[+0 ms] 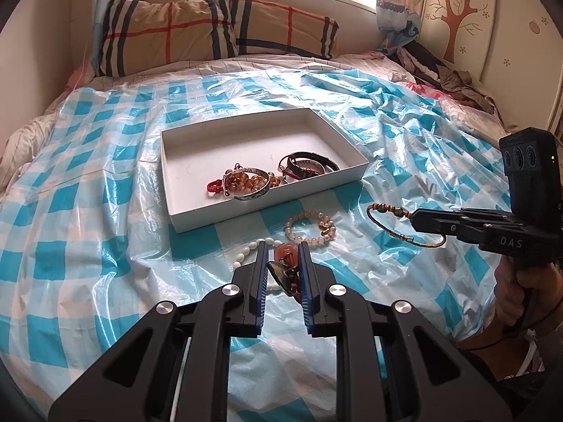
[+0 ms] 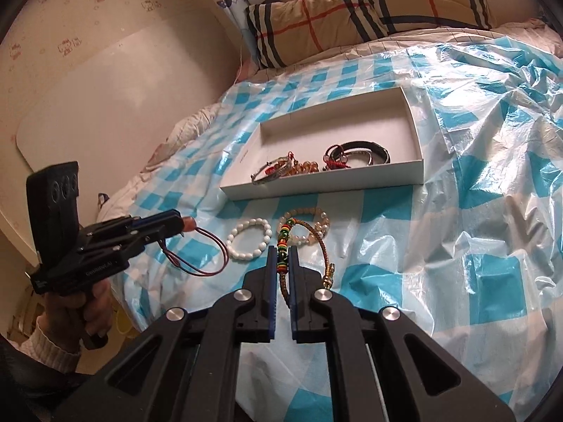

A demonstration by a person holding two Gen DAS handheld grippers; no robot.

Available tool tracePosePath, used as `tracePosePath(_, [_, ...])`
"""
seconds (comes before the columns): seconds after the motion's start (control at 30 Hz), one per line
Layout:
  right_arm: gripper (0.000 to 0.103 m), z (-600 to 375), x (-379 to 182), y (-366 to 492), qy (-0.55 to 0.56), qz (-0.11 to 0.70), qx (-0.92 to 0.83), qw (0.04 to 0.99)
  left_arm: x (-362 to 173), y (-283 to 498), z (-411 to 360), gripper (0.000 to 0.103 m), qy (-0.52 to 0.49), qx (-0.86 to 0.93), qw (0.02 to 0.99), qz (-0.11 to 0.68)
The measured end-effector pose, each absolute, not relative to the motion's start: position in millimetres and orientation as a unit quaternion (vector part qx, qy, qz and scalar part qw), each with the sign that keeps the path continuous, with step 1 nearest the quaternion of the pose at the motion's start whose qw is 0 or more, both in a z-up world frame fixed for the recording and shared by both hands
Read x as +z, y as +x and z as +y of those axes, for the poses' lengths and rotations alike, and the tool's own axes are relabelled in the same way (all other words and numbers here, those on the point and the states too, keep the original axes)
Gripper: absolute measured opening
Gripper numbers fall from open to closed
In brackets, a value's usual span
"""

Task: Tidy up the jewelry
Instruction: 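Grasp the gold-green beaded bracelet with the right tool while the left tool holds the charm bracelet, then lower both bracelets into the white box and open both tools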

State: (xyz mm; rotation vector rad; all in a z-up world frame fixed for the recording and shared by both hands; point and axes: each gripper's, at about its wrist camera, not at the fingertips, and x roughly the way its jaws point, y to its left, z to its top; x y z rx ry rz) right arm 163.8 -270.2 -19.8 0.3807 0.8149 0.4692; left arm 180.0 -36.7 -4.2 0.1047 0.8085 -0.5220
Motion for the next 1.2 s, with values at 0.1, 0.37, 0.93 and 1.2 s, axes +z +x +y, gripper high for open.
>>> tracePosePath(0.1, [0.007, -271.9, -13.0, 167.3, 0.19, 0.378, 0.227, 0.877, -0.8, 184.5, -37.4, 0.016, 0.048, -0.25, 0.888, 0.383])
tracePosePath(0.37, [0.007, -272.5, -3.9, 182.4, 0.194, 0.352, 0.225, 0.888, 5.9, 199.7, -46.1, 0.016, 0.051, -0.252, 0.893, 0.369])
tracePosePath(0.93, [0.007, -260.3, 10.9, 233.2, 0.154, 0.316, 0.224, 0.909, 27.0, 250.5, -68.1, 0.016, 0.051, -0.261, 0.906, 0.329])
tracePosePath(1.2, [0.007, -254.6, 2.4, 267.4, 0.128, 0.311, 0.22, 0.916, 17.6, 277.2, -78.1, 0.016, 0.048, -0.26, 0.907, 0.328])
